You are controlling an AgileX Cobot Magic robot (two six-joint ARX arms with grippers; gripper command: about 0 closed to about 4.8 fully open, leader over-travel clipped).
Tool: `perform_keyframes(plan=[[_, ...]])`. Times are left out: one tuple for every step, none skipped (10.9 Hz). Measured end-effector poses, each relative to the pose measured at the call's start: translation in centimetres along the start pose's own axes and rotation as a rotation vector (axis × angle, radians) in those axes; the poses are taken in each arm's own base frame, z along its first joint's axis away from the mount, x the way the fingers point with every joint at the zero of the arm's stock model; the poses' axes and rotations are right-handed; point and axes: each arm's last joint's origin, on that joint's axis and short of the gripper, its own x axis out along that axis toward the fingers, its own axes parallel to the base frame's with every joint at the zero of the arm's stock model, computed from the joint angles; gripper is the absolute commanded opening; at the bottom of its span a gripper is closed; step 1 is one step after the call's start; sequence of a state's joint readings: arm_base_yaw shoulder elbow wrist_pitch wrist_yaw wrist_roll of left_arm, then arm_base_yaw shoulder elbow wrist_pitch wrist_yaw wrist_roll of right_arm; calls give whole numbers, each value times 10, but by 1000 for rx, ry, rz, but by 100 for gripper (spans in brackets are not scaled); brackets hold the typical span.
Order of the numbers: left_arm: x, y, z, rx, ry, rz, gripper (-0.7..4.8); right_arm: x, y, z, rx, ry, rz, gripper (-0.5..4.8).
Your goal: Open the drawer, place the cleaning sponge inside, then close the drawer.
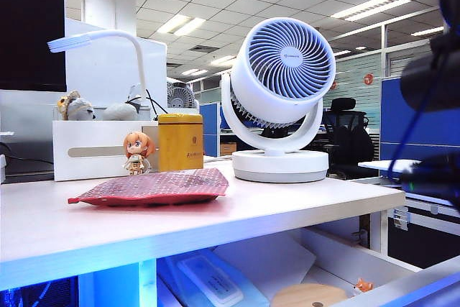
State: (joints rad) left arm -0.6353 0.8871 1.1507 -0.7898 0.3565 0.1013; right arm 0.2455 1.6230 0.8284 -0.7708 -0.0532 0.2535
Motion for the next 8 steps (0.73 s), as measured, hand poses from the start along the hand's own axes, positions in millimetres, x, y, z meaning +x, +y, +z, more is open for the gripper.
perform_keyframes(plan=[[0, 0, -1, -3, 7, -1, -5, 4, 0, -1, 4, -16, 4, -6], [0, 0, -1, -5, 12, -1, -5, 8, -1, -1, 6, -42, 11, -6], [0, 0, -2, -6, 15, -2, -5, 12, -1, -1, 5, -69, 18, -6], [0, 0, -2, -6, 16, -2, -5, 18, -1, 0, 3, -124, 33, -6], [0, 0, -1, -6, 16, -1, -5, 21, -1, 1, 4, -160, 43, -6], [0, 0, -2, -6, 16, -1, -5, 22, -1, 1, 3, -173, 46, -6], [0, 0, -2, -6, 16, -1, -5, 22, -1, 3, 2, -187, 49, -6], [0, 0, -2, -6, 16, -1, -5, 21, 0, 6, 1, -218, 58, -6]])
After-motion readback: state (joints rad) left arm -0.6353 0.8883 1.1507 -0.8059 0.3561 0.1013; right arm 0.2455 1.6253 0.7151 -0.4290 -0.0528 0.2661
